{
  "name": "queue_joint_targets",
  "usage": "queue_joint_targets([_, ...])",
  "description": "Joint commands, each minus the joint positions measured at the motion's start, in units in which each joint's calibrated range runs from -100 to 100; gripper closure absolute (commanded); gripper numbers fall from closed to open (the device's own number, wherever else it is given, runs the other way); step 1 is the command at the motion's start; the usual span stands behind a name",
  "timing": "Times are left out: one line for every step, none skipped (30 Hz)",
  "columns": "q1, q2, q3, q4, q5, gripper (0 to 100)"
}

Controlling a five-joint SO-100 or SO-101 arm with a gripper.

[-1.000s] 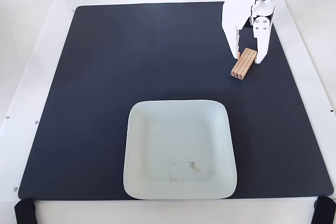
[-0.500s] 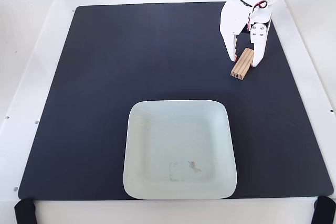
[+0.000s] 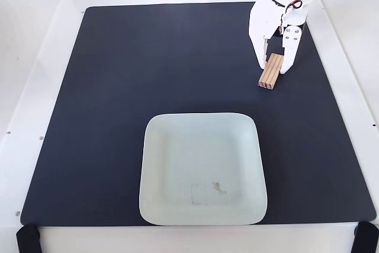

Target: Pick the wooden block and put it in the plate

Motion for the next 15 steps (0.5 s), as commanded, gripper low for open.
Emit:
queue_joint_targets([0.52, -0.38, -2.17, -0.32, 0.25, 95])
queue_joint_targets([0.64, -0.55, -1.99, -0.32, 0.31, 95])
queue_joint_targets([0.64, -0.8, -1.72, -0.32, 0.73, 95])
queue_joint_targets([0.64, -1.06, -1.54, -0.32, 1.43, 95])
queue_joint_targets([0.64, -1.31, -1.09, -0.32, 1.8, 95])
queue_joint_targets([0.64, -1.57, -0.91, -0.32, 2.17, 95])
queue_joint_targets([0.64, -2.33, -0.64, -0.32, 2.17, 95])
queue_joint_targets([0.52, -3.94, -0.37, -0.32, 2.17, 95])
queue_joint_targets([0.08, -6.06, 0.08, -0.32, 2.17, 95])
queue_joint_targets([-0.15, -8.43, 0.89, -0.32, 2.17, 95])
queue_joint_targets([-0.37, -11.14, 1.97, -0.32, 2.17, 95])
queue_joint_targets([-0.6, -13.85, 3.14, -0.32, 2.23, 95])
queue_joint_targets([-0.71, -16.74, 4.49, -0.32, 2.33, 95])
queue_joint_targets([-1.38, -19.7, 6.02, -0.32, 2.92, 95])
queue_joint_targets([-1.83, -22.75, 8.09, -0.32, 3.99, 95])
